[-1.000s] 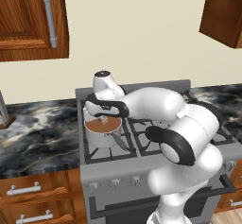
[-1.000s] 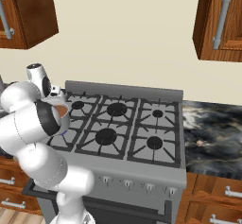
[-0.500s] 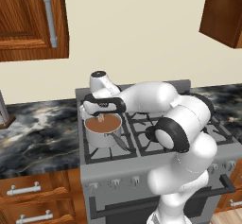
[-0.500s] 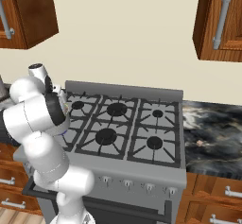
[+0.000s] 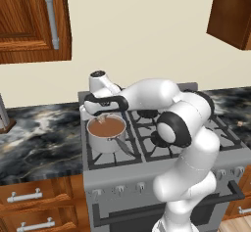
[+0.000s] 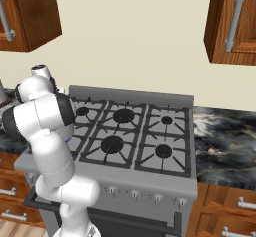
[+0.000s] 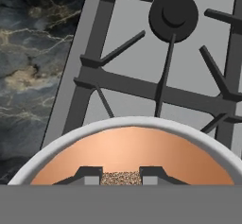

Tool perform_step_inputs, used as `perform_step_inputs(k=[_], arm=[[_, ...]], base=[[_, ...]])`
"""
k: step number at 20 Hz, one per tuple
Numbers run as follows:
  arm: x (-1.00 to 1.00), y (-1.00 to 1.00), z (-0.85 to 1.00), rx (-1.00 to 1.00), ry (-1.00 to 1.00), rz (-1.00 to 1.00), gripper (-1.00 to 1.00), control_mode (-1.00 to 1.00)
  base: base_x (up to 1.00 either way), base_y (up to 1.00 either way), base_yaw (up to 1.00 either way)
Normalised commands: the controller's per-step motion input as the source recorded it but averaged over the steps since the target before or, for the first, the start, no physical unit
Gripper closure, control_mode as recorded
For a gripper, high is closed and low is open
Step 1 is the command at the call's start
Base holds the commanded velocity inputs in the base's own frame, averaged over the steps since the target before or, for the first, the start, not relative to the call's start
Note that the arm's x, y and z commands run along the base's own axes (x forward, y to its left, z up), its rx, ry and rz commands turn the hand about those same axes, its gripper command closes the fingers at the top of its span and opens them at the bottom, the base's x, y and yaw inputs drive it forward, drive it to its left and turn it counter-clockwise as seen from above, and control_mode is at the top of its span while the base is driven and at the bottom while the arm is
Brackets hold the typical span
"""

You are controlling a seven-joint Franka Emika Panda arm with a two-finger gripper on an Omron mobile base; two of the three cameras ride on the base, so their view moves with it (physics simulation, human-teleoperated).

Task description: Pick up the sugar cube(s) and place them in the saucepan with hot chocolate.

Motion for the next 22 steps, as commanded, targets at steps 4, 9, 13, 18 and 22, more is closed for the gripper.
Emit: perform_step_inputs(k=[4,9,13,18,22], arm=[[0.10,0.17,-0.01,0.00,0.00,-0.02,-1.00,-1.00],[0.06,0.08,0.00,0.00,0.00,0.00,-1.00,-1.00],[-0.03,0.00,0.00,0.00,0.00,-0.02,-1.00,-1.00],[-0.11,-0.04,0.00,0.00,0.00,-0.01,-1.00,-1.00],[-0.23,-0.02,0.05,0.00,0.00,0.00,-1.00,-1.00]], base=[[0.00,0.00,0.00],[0.00,0.00,0.00],[0.00,0.00,0.00],[0.00,0.00,0.00],[0.00,0.00,0.00]])
